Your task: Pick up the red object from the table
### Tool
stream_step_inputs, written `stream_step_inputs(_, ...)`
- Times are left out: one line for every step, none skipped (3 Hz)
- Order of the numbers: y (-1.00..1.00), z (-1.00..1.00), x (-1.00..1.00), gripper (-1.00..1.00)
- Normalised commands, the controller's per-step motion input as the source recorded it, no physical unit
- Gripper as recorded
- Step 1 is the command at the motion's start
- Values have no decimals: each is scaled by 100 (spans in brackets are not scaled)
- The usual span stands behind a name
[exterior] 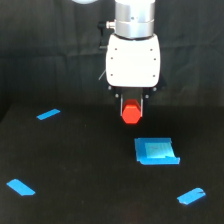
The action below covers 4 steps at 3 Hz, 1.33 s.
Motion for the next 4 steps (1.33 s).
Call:
stream_step_inputs(3,16,-2,-98)
stream_step_inputs(4,3,7,-91)
stream_step_inputs(-2,3,6,-92)
stream_step_inputs(4,3,2,-100)
